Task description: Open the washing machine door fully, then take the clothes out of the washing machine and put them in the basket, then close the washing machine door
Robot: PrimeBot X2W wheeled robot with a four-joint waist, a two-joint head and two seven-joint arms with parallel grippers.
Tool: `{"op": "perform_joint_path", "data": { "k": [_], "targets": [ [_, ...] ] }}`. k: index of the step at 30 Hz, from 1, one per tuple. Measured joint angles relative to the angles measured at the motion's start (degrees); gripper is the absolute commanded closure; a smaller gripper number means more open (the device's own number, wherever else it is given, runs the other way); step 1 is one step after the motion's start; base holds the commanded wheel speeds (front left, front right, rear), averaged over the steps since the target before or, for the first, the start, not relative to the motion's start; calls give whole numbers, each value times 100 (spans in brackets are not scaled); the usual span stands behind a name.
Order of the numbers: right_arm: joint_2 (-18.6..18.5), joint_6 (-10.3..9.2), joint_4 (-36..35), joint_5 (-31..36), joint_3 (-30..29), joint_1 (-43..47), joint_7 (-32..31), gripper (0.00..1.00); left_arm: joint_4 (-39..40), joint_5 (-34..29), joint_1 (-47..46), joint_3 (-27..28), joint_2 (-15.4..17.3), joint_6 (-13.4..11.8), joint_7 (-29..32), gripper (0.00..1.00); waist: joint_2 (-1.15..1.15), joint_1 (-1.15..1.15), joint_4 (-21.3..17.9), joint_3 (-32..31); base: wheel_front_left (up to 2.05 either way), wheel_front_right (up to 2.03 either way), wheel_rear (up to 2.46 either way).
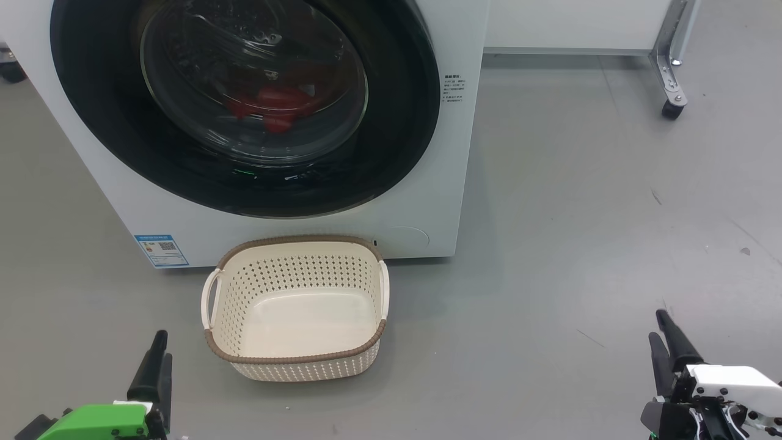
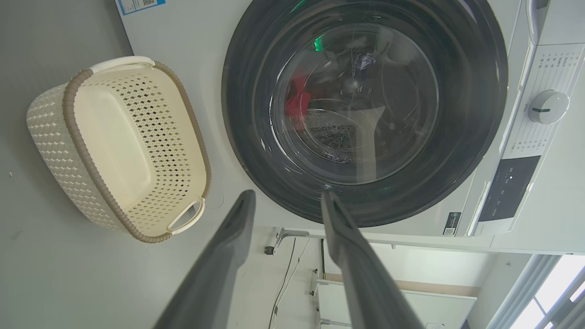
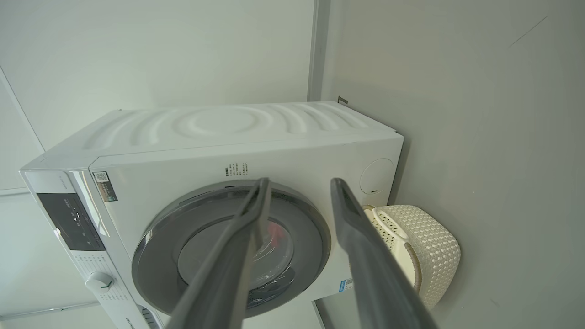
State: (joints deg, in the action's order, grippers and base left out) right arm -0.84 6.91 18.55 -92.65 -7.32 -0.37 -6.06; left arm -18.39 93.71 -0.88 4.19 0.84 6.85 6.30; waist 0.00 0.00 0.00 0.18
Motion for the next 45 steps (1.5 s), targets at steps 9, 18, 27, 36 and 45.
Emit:
{"op": "perform_joint_path", "data": {
  "k": [9,18,27,36,45],
  "targets": [
    [0,1,-45,74,16,-10,118,0,62,-2,-9,-49,2,0,-100,0,0,0,-1,8,0,0,0],
    [-3,1,-123,255,86,-34,296,0,138,-42,-32,-126,3,0,-254,0,0,0,1,22,0,0,0],
    [-168,1,-165,825,249,-93,495,0,227,-689,-138,-350,157,1,-489,0,0,0,4,42,0,0,0],
    [-404,1,-167,1735,561,-180,700,0,245,-1528,-213,-653,388,1,-715,0,0,0,2,57,0,0,0],
    [-648,-60,-168,2858,991,-309,892,0,271,-2552,-314,-1016,578,-69,-896,0,0,0,1,58,0,0,0]
  ]
}}
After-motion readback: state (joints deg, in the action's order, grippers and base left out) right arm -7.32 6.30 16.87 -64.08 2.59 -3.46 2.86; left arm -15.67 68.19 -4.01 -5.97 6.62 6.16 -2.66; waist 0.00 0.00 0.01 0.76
